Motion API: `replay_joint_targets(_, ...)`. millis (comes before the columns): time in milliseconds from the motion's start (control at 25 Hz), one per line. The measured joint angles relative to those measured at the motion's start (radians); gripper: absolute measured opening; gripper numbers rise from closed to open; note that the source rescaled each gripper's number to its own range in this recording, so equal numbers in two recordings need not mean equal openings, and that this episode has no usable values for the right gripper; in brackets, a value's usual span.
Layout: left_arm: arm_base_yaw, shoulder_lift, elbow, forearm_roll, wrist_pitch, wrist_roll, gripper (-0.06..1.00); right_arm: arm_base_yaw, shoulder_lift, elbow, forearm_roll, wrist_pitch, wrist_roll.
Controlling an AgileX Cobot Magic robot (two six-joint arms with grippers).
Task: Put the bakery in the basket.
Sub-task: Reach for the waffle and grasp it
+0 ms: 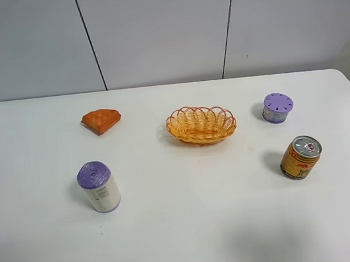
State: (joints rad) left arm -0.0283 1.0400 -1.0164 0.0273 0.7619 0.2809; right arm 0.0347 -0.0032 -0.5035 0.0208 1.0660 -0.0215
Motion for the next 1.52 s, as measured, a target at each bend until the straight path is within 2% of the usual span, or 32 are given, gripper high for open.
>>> replay_joint_targets(120,-0.010,0.082,-0.038,0.010,-0.036,0.024,1.00,0.000,0.000,0.000,0.000,0.000,0.000)
replay_joint_targets(320,-0.086,0.225,-0.119,0.052,-0.094,0.097,0.99,0.000,0.000,0.000,0.000,0.000,0.000)
replay_joint_targets(520,-0.165,0.375,-0.215,0.091,-0.106,0.156,0.99,0.000,0.000,0.000,0.000,0.000,0.000)
replay_joint_targets(720,-0.205,0.521,-0.305,0.103,-0.106,0.175,0.99,0.000,0.000,0.000,0.000,0.000,0.000)
replay_joint_targets(1200,-0.219,0.787,-0.641,0.074,0.088,0.292,0.99,0.000,0.000,0.000,0.000,0.000,0.000)
replay_joint_targets(1520,-0.219,0.957,-0.771,0.013,0.151,0.399,0.97,0.000,0.000,0.000,0.000,0.000,0.000)
